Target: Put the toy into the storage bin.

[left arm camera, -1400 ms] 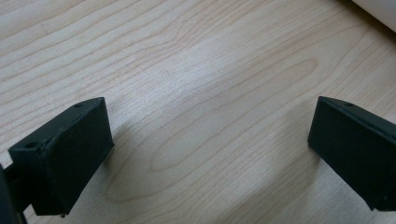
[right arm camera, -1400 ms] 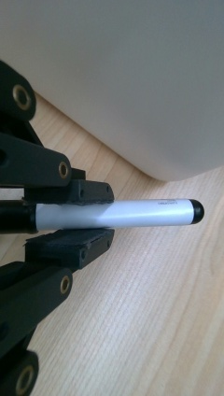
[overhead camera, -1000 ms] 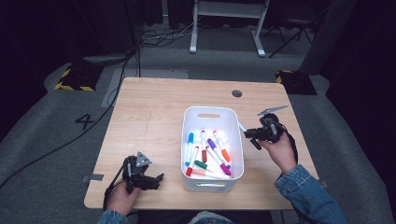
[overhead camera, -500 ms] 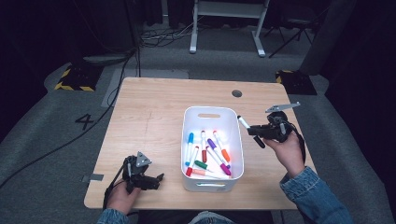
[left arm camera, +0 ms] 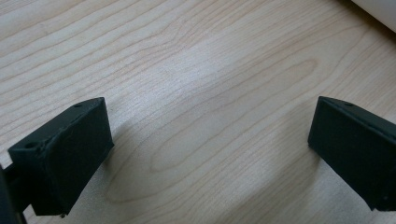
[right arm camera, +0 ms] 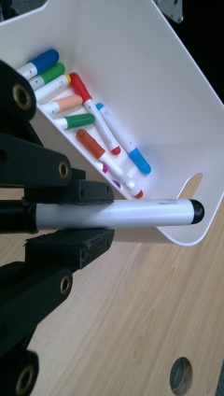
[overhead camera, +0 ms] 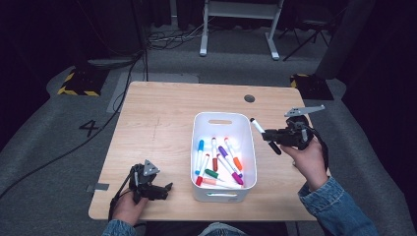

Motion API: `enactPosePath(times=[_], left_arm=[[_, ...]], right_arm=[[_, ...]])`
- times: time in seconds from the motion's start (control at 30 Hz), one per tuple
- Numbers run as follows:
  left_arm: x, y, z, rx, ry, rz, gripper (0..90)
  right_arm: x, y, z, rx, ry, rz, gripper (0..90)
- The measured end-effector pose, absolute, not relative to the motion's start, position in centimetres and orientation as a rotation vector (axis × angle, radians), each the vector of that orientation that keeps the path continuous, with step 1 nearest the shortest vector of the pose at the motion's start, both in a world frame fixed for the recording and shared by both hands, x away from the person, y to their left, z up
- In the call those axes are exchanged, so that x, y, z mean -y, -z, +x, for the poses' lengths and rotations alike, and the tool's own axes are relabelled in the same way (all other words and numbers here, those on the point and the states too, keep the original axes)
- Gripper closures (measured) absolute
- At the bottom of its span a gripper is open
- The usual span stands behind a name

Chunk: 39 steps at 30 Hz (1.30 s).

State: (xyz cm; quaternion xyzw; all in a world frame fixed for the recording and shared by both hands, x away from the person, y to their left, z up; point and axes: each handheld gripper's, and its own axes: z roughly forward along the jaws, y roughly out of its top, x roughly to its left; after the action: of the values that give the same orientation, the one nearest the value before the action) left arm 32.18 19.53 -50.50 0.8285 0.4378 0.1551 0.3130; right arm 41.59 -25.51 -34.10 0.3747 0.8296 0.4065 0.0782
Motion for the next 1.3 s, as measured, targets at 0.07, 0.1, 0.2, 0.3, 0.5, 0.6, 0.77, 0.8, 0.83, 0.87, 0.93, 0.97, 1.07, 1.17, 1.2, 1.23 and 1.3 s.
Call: enactPosePath(times=[0.07,0.1,0.2,0.3,0.5,0.6,0.77,0.8,0.83,0.87,0.93,0.97,1.07,1.17,1.2,1.23,1.3], left_arm=[[-19.5,50.5,32.2,-1.155,-0.409,2.185,0.0],[-19.5,50.5,32.2,-1.155,-0.409,2.185,0.0],[-19.5,50.5,32.2,-1.155,-0.409,2.184,0.0],[-19.5,50.5,32.2,-1.155,-0.409,2.184,0.0],[-19.5,50.5,32.2,-1.155,-0.409,2.185,0.0],[-19.5,50.5,32.2,-1.155,-0.409,2.185,0.0],[-19.5,50.5,32.2,-1.155,-0.409,2.185,0.0],[-19.5,50.5,32.2,-1.155,-0.408,2.185,0.0],[-19.5,50.5,32.2,-1.155,-0.409,2.185,0.0],[-19.5,50.5,32.2,-1.155,-0.409,2.185,0.0],[-19.5,50.5,32.2,-1.155,-0.409,2.185,0.0],[-19.5,50.5,32.2,-1.155,-0.409,2.185,0.0],[-19.5,50.5,32.2,-1.155,-0.409,2.185,0.0],[-19.5,50.5,32.2,-1.155,-0.409,2.185,0.0],[-19.5,50.5,32.2,-1.156,-0.408,2.185,0.0],[-19.5,50.5,32.2,-1.155,-0.409,2.185,0.0],[-19.5,50.5,32.2,-1.155,-0.409,2.185,0.0]], right_arm=[[25.3,33.8,41.3,-2.491,-1.223,1.113,76.9],[25.3,33.7,41.2,-2.493,-1.221,1.101,76.9],[24.9,33.4,40.8,-2.504,-1.239,1.076,76.9],[24.4,33.0,40.3,-2.518,-1.256,1.046,76.9],[23.1,32.3,39.2,-2.555,-1.273,0.963,76.9],[22.4,32.0,38.6,-2.569,-1.288,0.938,76.9],[21.3,31.8,37.7,-2.604,-1.31,0.88,76.9],[21.0,31.8,37.6,-2.611,-1.317,0.867,76.9],[20.8,31.8,37.4,-2.618,-1.327,0.854,76.9],[20.6,31.8,37.3,-2.623,-1.33,0.844,76.9],[20.1,31.8,36.9,-2.634,-1.34,0.825,76.8],[19.8,31.9,36.8,-2.64,-1.342,0.819,76.9],[19.1,32.1,36.5,-2.663,-1.345,0.792,76.8],[18.5,32.3,36.2,-2.683,-1.356,0.773,76.9],[18.3,32.4,36.1,-2.687,-1.36,0.77,76.8],[18.1,32.5,36.1,-2.693,-1.362,0.764,76.9],[17.9,32.8,35.9,-2.708,-1.365,0.739,76.8]])
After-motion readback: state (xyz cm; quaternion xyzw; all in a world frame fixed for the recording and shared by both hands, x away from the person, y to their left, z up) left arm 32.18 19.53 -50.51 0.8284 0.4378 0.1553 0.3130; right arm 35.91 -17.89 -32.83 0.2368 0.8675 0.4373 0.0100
